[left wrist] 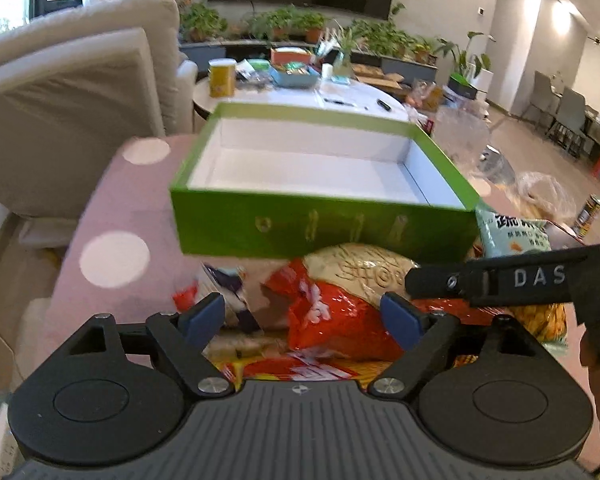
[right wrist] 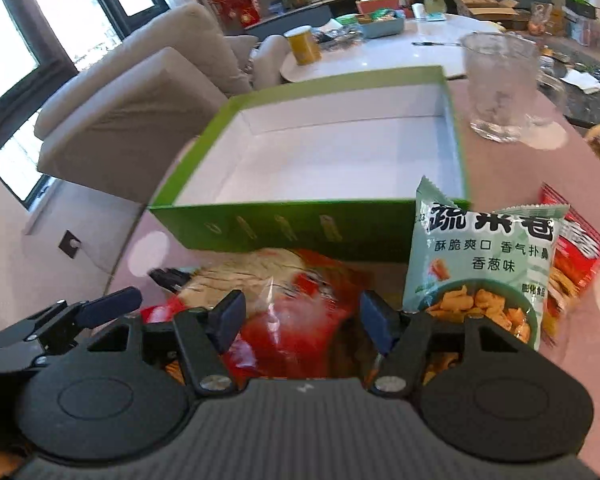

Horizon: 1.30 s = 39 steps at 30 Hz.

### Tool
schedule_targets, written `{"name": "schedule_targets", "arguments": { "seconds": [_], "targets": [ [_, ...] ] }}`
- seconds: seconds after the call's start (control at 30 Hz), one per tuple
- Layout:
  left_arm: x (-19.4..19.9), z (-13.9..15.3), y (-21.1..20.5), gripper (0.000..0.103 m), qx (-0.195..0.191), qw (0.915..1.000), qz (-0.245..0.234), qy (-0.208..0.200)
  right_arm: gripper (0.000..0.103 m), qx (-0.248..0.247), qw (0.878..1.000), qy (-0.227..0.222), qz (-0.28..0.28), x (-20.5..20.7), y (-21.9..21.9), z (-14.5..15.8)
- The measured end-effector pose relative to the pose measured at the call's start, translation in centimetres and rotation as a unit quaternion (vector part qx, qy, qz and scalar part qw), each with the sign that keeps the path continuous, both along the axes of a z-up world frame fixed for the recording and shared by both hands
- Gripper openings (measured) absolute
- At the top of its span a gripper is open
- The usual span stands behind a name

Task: Organize snacks
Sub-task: 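Lower the right tool onto the red round cracker bag and close, then lift the red cracker bag with the right tool over the green box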

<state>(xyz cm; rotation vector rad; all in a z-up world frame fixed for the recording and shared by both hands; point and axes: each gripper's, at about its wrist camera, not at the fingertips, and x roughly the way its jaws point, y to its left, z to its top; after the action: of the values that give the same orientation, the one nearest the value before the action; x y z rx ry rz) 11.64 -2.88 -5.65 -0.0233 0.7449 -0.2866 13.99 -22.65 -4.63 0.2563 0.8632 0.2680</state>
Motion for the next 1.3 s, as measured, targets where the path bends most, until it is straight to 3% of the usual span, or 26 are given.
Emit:
{"name": "schedule_targets", "arguments": {
  "seconds": [0.17, 0.27, 0.43, 0.67, 1.0, 1.13, 1.2, 1.3],
  "targets": [
    [-0.5, 0.2, -0.1, 0.084, 0.001, 0.9999, -0.013, 0.006, 0.079, 0.003, 1.000, -0.008, 0.001, -0.5, -0.3, 0.1],
    [-0.1, 1.1, -0.6, 0.083, 0.009, 0.9997, -0.021, -0.004, 0.079, 0.031, 0.999, 0.002, 0.013, 0.5, 0.1, 0.3],
    [1.4, 0.9, -1.9, 0.083, 0.036, 0.9987, -0.037, 0.003, 0.079, 0.020, 0.999, 0.020, 0.018, 1.8, 0.8, 0.2],
    [3.0, -0.4, -2.6, 0.087, 0.010, 0.9981, -0.045, 0.042, 0.080, 0.017, 0.998, 0.053, 0.036, 3.5, 1.3, -1.0],
    [3.5, -1.9, -2.9, 0.089, 0.000, 0.9971, -0.042, 0.063, 0.079, -0.001, 0.998, 0.042, 0.054, 3.7, 1.8, -1.9],
    [3.3, -2.0, -3.3, 0.084, -0.002, 0.9974, -0.050, 0.051, 0.070, 0.012, 0.997, 0.037, 0.060, 3.6, 1.6, -2.1],
    [3.0, -1.7, -3.4, 0.074, -0.004, 0.9973, -0.059, 0.045, 0.062, 0.037, 0.996, 0.039, 0.064, 3.5, 1.2, -2.4],
    [2.3, -1.3, -3.6, 0.070, 0.001, 0.9974, -0.061, 0.038, 0.056, 0.056, 0.996, 0.035, 0.061, 2.8, 0.9, -2.6]
  ]
}}
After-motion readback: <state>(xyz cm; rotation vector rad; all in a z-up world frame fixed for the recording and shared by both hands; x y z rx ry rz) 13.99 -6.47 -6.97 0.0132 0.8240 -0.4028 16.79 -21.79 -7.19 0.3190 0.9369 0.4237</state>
